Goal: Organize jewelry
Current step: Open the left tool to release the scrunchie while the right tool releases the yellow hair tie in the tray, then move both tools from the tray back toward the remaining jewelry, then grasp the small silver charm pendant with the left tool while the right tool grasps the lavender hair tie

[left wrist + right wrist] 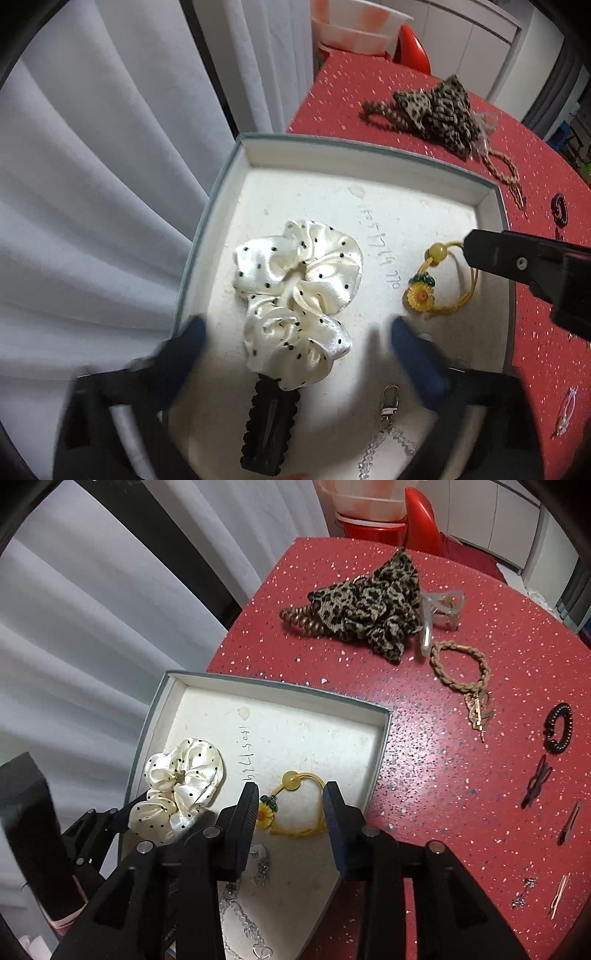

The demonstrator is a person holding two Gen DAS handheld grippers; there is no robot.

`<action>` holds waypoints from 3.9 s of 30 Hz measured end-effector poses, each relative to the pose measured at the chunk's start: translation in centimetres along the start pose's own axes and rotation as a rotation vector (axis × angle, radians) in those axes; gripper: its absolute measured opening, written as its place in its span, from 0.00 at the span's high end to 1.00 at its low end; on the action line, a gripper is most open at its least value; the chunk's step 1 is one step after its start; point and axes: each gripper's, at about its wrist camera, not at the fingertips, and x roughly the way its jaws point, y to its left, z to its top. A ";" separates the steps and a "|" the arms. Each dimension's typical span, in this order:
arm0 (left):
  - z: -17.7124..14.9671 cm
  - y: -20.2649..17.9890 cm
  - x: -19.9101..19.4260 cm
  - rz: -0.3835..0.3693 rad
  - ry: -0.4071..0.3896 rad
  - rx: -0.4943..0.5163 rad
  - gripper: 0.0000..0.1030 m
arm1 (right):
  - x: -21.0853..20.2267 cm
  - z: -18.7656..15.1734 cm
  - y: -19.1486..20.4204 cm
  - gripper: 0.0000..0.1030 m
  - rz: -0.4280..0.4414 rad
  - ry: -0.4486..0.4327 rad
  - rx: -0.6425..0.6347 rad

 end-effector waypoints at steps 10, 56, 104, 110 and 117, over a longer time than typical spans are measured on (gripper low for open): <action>-0.2 -0.3 -0.7 0.005 0.008 0.014 0.00 | -2.9 -0.9 -0.3 0.61 0.011 -0.021 0.012; -8.2 -17.4 -11.9 -0.192 0.030 0.305 0.01 | -14.5 -24.2 -22.3 0.00 -0.180 0.045 0.451; -5.2 -32.8 -2.3 -0.209 0.053 0.381 0.43 | -7.3 -22.1 -18.6 0.46 -0.362 -0.015 0.191; -5.2 -33.3 -2.9 -0.206 0.059 0.372 0.67 | -7.4 -21.8 -18.2 0.87 -0.335 -0.013 0.197; -4.5 -31.3 -3.1 -0.276 0.077 0.362 0.85 | -8.6 -22.1 -20.7 0.96 -0.217 -0.012 0.295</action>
